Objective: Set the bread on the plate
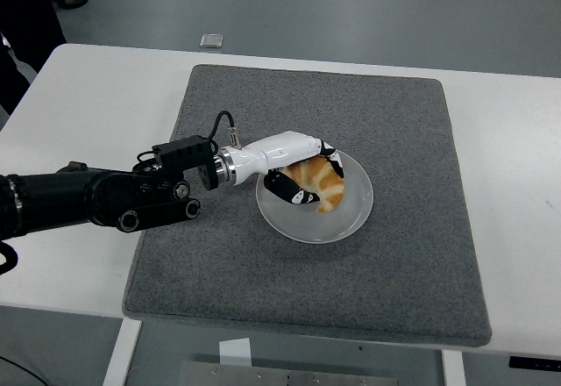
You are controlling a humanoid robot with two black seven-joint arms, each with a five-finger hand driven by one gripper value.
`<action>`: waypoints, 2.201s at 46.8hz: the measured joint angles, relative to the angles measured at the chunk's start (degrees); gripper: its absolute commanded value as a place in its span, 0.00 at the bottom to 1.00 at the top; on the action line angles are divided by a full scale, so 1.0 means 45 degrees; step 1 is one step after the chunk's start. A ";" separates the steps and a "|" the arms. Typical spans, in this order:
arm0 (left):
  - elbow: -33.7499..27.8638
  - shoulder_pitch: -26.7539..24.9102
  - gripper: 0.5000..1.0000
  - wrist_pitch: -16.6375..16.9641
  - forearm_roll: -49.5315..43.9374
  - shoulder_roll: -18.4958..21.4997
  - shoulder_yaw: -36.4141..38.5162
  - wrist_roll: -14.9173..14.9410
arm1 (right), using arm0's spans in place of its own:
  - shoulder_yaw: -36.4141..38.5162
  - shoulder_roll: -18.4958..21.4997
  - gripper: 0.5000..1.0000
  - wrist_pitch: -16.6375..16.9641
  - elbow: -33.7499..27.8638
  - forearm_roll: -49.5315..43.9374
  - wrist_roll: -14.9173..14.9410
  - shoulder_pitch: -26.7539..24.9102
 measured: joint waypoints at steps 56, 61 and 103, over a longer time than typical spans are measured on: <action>-0.0781 -0.0032 0.86 -0.0310 -0.0608 0.0166 -0.1469 0.0253 | 0.0013 0.0000 0.90 -0.0001 0.0001 0.0000 -0.0002 0.0005; -0.0794 -0.0262 0.94 -0.0577 -0.1048 0.0218 -0.2152 0.0338 | 0.0014 0.0000 0.90 -0.0001 0.0001 0.0000 -0.0001 0.0006; 0.4175 -0.2397 0.99 -0.8755 -0.9958 0.0506 -0.6172 0.0351 | 0.0015 0.0000 0.90 0.0020 0.0001 0.0000 0.0001 0.0005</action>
